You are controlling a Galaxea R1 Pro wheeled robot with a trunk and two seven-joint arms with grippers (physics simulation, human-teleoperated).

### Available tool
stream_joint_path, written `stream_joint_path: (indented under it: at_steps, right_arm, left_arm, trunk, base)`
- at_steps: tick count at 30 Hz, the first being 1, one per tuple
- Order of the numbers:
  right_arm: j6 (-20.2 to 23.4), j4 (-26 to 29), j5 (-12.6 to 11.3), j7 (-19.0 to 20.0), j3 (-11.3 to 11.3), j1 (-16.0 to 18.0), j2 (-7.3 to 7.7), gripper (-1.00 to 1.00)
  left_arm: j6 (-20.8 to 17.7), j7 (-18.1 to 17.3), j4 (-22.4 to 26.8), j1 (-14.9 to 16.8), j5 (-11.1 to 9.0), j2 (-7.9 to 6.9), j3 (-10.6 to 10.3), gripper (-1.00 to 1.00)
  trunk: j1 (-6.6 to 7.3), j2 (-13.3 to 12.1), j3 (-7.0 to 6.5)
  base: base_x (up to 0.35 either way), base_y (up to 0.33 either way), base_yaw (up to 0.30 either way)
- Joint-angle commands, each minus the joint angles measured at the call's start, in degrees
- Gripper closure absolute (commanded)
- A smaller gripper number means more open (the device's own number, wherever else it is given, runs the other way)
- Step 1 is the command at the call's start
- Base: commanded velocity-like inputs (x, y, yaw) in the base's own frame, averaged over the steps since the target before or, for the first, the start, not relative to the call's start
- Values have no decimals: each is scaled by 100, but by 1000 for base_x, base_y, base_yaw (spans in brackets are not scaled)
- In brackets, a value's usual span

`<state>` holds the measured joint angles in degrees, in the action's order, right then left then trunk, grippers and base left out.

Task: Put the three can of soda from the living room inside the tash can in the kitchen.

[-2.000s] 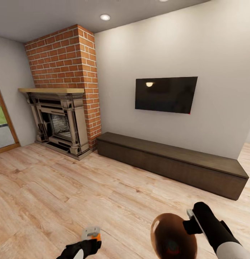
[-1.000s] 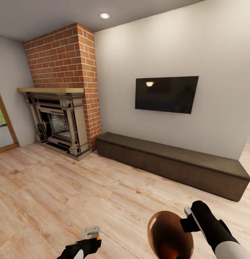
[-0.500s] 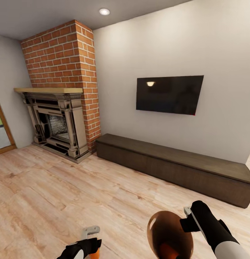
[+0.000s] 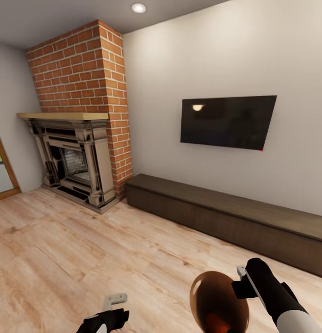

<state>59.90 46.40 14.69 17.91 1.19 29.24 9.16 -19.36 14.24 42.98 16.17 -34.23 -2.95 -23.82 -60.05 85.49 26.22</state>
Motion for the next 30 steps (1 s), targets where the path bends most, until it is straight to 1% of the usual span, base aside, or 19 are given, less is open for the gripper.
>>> stream_joint_path:
  at_steps: [1, 7, 13, 22, 30]
  right_arm:
    - [10, 1, -81, 37, 4, 3, -1, 100]
    - [10, 1, -80, 37, 4, 3, -1, 100]
    - [10, 1, -80, 37, 2, 3, -2, 100]
    - [10, 1, -80, 39, 3, 3, 5, 100]
    - [10, 1, -80, 37, 4, 3, 6, 100]
  left_arm:
    - [1, 0, -6, 0, 1, 1, 0, -100]
    - [4, 0, -30, 0, 4, 2, 0, -100]
    - [9, -7, -34, 0, 4, 4, 0, -100]
    - [99, -13, -35, 0, 4, 5, -1, -100]
    - [132, -14, -35, 0, 4, 5, 0, -100]
  trunk:
    - [0, 0, 1]
    - [0, 0, 17]
    - [0, 0, 35]
    - [0, 0, 62]
    - [0, 0, 66]
  base:
    - [280, 107, 64]
    - [280, 95, 73]
    - [281, 29, 84]
    - [326, -15, 78]
    - [332, -36, 13]
